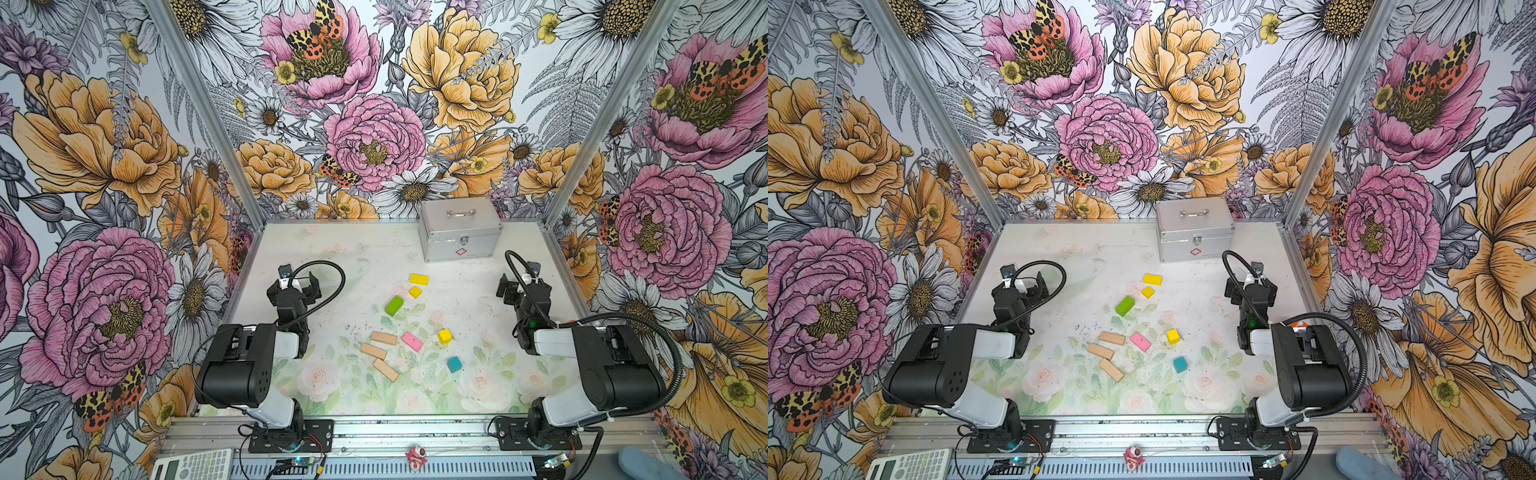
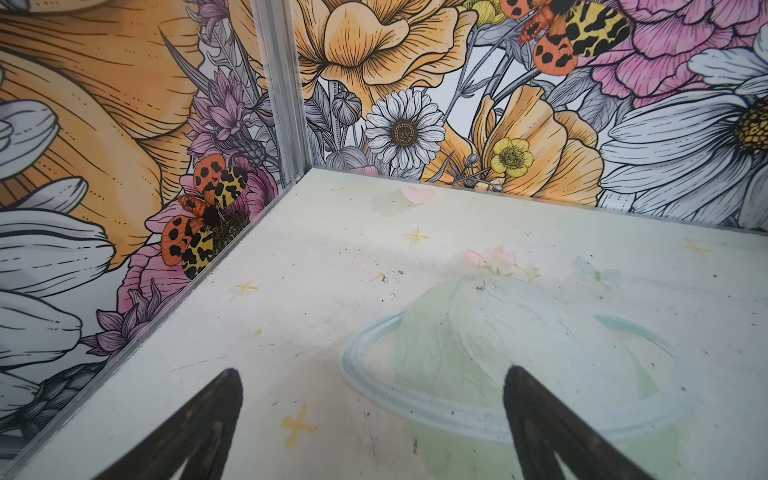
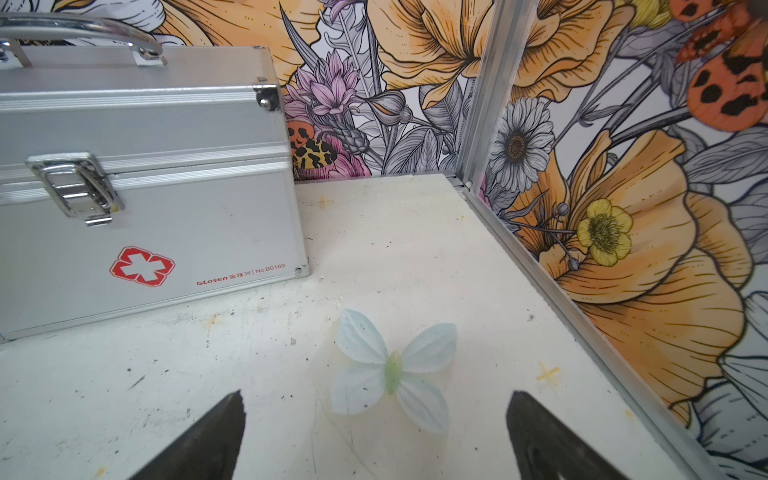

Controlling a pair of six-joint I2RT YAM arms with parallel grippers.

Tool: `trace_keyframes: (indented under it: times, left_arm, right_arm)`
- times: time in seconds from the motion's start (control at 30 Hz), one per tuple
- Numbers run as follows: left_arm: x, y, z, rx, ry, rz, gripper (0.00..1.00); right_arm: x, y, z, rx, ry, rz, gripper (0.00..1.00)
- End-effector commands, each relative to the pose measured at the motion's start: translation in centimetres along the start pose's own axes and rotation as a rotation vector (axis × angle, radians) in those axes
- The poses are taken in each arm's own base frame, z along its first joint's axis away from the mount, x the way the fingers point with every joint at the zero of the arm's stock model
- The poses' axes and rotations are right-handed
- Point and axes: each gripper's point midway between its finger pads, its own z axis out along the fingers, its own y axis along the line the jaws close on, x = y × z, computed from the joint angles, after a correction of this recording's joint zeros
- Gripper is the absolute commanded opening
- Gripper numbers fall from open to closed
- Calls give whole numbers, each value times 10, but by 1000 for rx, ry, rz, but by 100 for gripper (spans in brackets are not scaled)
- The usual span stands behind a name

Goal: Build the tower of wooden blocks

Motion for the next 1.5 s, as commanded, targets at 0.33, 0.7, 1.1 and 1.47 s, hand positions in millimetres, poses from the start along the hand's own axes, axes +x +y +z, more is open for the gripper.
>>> trace_keyframes:
  times: [0.33,0.7,1.1,1.47]
  left_arm:
    - [-51,-48,-17,-19,105,126,99]
    - [-46,-138,-97,129,304,86,99]
    - [-51,-80,-155,90,341,-158,99]
    - [-24,-34,-138,27,410,-314,99]
  right_arm:
    - [-66,-7,-29,199,217,56,99]
    - [-74,35,-89,9,395,123,87]
    - [-67,134,-96,-335,504,-31,87]
    - [-11,268,-86,-558,652,-226,89]
